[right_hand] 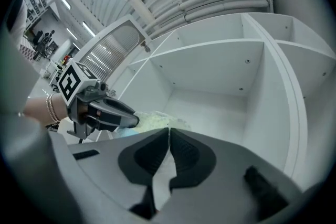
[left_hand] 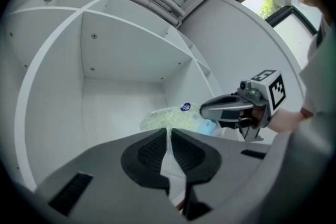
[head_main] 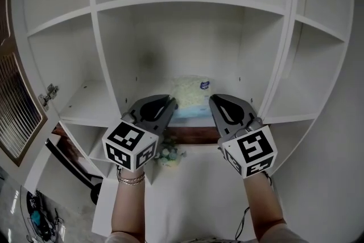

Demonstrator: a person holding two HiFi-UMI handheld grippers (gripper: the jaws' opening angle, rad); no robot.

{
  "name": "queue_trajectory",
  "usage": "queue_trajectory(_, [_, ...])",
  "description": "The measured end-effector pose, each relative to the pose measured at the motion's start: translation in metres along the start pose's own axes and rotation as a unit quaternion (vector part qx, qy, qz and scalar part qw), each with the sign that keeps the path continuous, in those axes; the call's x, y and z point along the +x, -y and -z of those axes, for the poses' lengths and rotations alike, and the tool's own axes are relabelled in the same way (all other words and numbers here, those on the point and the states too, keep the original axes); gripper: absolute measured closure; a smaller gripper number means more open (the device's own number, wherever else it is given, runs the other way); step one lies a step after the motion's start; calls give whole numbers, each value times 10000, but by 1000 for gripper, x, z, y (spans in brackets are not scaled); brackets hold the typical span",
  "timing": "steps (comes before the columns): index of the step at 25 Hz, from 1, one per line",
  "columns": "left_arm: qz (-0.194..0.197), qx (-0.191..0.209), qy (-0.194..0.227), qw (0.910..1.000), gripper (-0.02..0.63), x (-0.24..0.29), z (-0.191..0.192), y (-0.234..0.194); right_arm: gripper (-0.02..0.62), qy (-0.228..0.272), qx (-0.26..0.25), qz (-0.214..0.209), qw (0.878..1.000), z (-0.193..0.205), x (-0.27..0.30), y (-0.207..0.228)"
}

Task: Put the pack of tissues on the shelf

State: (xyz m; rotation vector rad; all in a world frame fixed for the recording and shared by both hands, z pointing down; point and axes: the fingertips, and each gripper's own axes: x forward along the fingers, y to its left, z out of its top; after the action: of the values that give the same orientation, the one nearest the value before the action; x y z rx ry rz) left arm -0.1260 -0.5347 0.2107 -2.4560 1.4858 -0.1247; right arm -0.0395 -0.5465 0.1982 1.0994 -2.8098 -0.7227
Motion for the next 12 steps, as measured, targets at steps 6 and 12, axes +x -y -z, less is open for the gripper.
queue_trajectory(6, [-15,267,-616,9977,572,14,14,-10,563,-387,-233,-134,9989,14,17,1])
queue_trajectory(12, [-66,313,-982,9947,572,23,21,-17,563,-692,-506,-222,9961,18,29,2])
